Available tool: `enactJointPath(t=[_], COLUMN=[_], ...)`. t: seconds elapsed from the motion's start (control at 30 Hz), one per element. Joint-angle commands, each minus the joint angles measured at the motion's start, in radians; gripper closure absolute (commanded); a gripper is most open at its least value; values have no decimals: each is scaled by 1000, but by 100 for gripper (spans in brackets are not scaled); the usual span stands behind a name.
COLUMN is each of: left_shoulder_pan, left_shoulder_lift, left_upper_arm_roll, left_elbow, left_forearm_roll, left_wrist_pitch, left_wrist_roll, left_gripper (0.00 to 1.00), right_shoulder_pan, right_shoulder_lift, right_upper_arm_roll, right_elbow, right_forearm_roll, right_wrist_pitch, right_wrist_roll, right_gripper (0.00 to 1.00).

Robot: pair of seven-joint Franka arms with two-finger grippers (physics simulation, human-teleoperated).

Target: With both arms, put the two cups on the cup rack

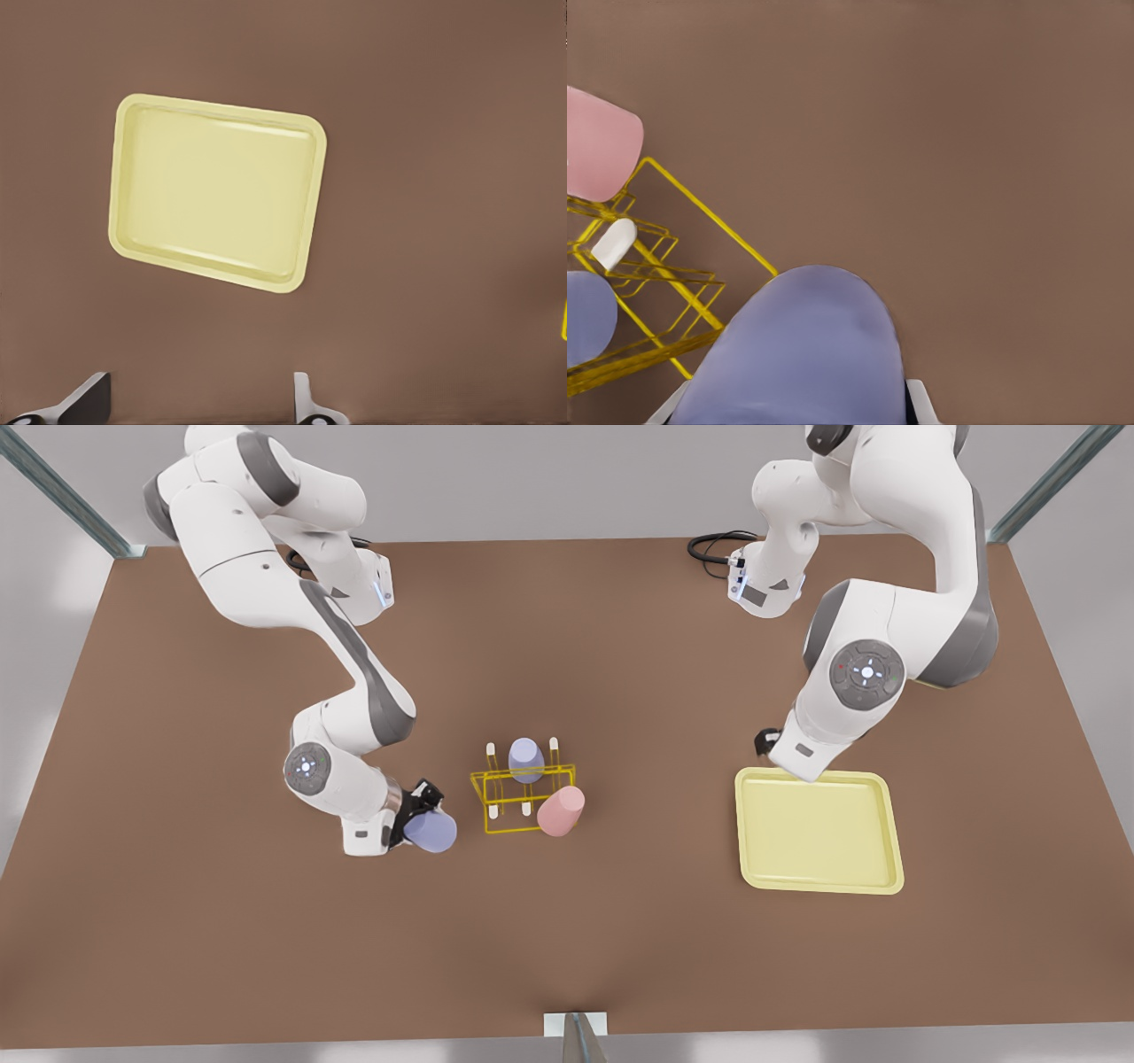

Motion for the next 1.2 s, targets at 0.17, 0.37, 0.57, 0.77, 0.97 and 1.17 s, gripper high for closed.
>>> enactJointPath(t=[0.17,0.37,0.57,0.77,0.97,1.17], left_shoulder_pan=[0,0,0,0,0,0], left_shoulder_lift=[0,5,8,13,13,13], left_upper_arm_roll=[0,0,0,1,1,0], left_elbow=[0,2,9,16,22,23], left_forearm_roll=[-1,2,2,2,2,2], left_wrist_pitch=[-48,-39,-39,-40,-40,-40], left_wrist_roll=[421,421,421,421,407,406], left_gripper=[0,0,0,0,0,0], right_shoulder_pan=[29,20,26,45,57,63], right_shoulder_lift=[26,26,38,47,84,106], right_upper_arm_roll=[17,31,61,70,69,69], right_elbow=[51,91,91,97,118,117], right_forearm_roll=[38,79,94,93,85,80], right_wrist_pitch=[-34,-92,-92,-90,-90,-92], right_wrist_roll=[3,-27,-29,-27,-32,-29], right_gripper=[20,20,20,20,20,20])
